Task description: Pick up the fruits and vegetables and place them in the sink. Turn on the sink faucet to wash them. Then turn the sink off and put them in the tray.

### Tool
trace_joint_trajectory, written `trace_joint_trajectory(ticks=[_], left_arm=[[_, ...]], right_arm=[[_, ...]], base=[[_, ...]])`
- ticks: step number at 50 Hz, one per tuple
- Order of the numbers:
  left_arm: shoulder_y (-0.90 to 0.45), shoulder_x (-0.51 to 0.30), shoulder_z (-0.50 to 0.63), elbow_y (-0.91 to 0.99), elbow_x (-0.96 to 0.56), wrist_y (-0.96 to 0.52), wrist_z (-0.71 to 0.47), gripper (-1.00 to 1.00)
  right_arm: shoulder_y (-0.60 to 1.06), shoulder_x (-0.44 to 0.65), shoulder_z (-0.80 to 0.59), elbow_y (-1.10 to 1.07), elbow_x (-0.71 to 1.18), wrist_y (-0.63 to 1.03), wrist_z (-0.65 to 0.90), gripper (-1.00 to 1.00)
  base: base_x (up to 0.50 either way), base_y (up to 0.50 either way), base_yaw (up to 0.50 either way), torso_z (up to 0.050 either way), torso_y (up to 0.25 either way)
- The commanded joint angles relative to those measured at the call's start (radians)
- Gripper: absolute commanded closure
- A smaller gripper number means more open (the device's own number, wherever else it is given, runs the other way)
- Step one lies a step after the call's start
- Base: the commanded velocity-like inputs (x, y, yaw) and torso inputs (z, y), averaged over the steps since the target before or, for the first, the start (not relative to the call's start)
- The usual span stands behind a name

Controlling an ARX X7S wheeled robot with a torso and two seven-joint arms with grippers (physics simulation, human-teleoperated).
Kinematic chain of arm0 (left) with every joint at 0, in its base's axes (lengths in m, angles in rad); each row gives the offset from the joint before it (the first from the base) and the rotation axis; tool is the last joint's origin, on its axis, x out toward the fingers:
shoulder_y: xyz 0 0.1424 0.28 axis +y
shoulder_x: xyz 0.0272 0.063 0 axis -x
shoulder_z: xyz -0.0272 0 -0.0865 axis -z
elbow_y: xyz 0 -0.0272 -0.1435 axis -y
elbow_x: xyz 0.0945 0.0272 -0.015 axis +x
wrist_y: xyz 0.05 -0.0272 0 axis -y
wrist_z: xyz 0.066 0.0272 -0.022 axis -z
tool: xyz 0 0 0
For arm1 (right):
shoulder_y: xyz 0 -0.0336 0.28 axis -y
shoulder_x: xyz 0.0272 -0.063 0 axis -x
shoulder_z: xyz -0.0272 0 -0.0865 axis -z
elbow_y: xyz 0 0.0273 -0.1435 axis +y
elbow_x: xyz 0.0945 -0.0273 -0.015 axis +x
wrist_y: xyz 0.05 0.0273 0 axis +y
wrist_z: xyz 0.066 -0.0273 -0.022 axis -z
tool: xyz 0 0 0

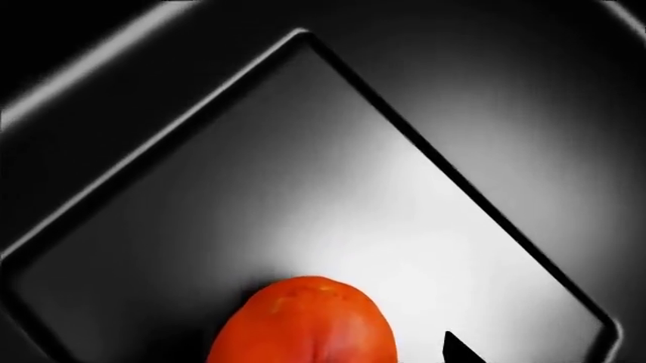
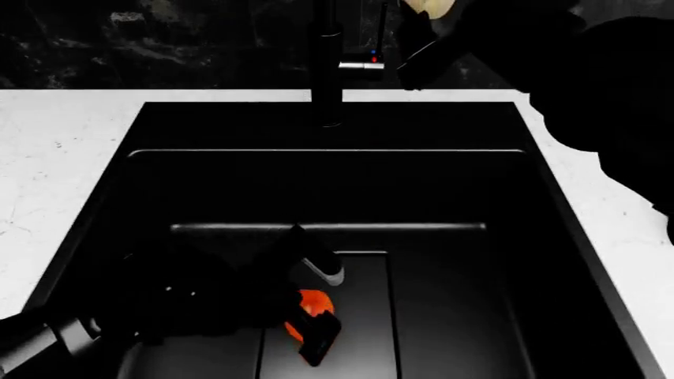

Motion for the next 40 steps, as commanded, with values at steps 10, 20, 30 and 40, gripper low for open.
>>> trace_joint_trajectory(ticks=[10, 20, 30, 40], left_arm=[[0.022, 0.022, 0.038, -0.037, 0.044, 0.026, 0.031, -1.00], [0.034, 0.041, 0.064, -0.072, 0.071, 0.038, 0.053, -1.00], [0.034, 0.034, 0.061, -0.058, 0.060, 0.037, 0.062, 1.00], [-0.079, -0.050, -0.111, 0.157, -0.075, 0.050, -0.039, 1.00]], right_arm=[[-0.019, -0.005, -0.006, 0.007, -0.025, -0.012, -0.012, 1.00], [-0.032, -0.004, -0.008, 0.010, -0.027, -0.018, -0.014, 1.00], [-0.043, 0.009, -0.006, -0.005, -0.022, -0.014, -0.003, 1.00], [-0.049, 0.029, 0.014, -0.049, 0.013, 0.004, 0.024, 1.00]], base=[[0.00, 0.00, 0.00, 0.000, 0.000], [0.00, 0.00, 0.00, 0.000, 0.000], [0.00, 0.00, 0.00, 0.000, 0.000], [0.00, 0.00, 0.00, 0.000, 0.000]])
